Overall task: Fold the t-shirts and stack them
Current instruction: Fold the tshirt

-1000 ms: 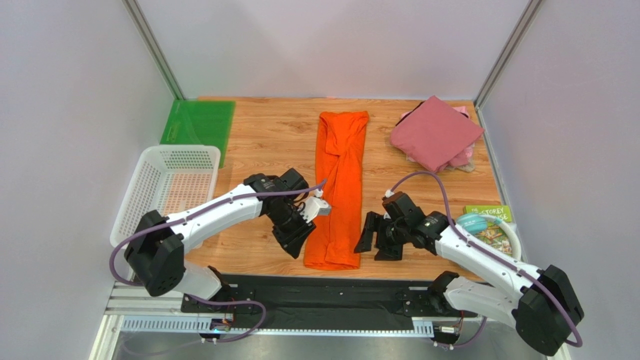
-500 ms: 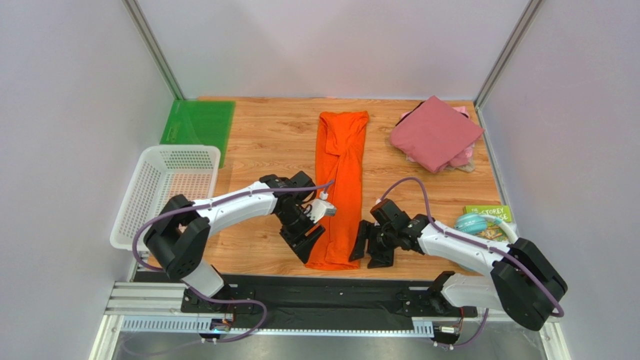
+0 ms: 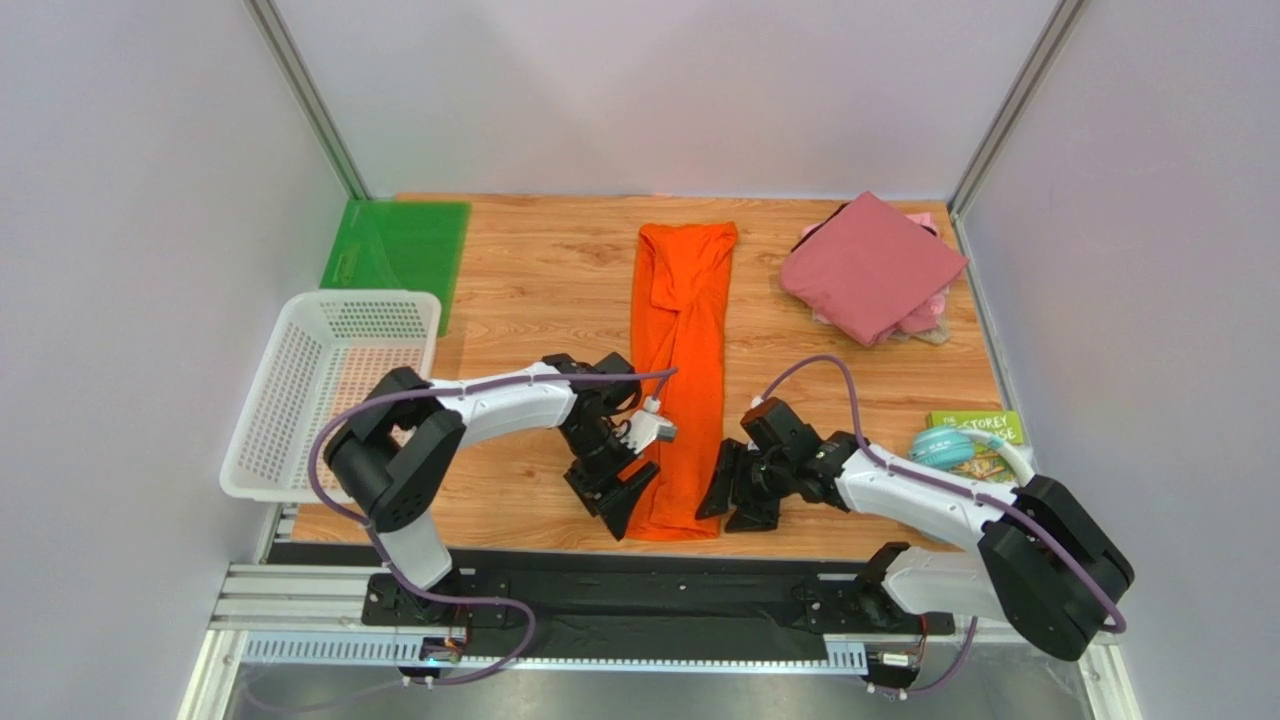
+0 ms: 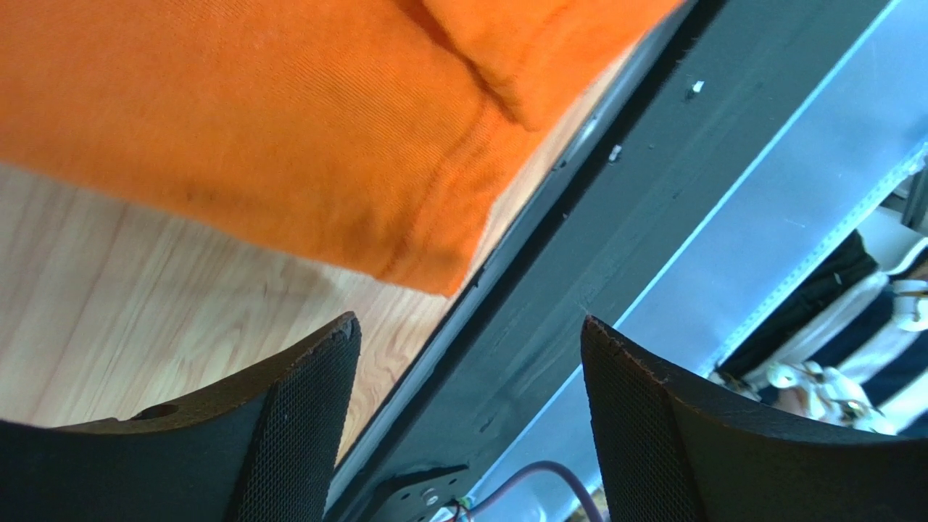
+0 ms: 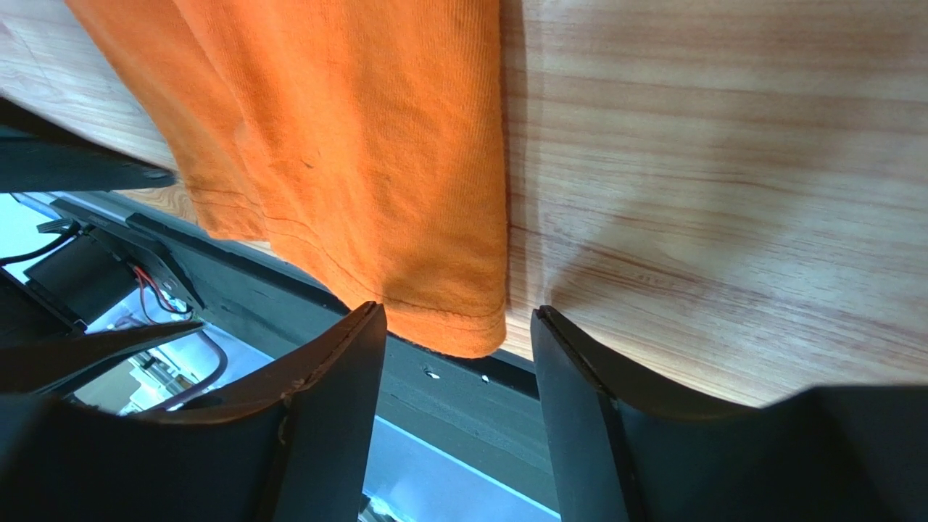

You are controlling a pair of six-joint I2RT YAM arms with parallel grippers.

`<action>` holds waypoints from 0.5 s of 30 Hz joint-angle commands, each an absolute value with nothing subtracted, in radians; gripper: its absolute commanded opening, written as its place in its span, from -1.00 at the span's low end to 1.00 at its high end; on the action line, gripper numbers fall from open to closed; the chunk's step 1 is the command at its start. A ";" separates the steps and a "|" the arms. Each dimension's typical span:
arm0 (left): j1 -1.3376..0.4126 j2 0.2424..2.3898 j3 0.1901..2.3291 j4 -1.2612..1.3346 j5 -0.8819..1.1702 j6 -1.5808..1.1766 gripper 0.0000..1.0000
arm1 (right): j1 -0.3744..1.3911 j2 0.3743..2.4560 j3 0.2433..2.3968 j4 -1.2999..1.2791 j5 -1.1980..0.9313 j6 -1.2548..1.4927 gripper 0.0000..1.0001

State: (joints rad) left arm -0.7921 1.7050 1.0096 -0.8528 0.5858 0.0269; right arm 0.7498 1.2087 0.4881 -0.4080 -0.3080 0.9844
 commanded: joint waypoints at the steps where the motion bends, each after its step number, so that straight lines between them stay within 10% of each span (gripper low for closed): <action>1: -0.795 1.776 1.023 -0.847 0.635 0.006 0.61 | 0.753 1.218 0.485 -0.347 -0.318 1.017 0.10; 15: -0.795 1.888 1.058 -0.859 0.601 0.006 0.61 | 0.755 1.318 0.497 -0.275 -0.356 1.002 0.03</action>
State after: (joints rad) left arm -0.7910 1.8416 1.0462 -0.9096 0.6731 -0.0113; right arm 0.7498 1.2869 0.4881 -0.3199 -0.3561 1.0054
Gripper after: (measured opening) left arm 0.804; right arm 0.525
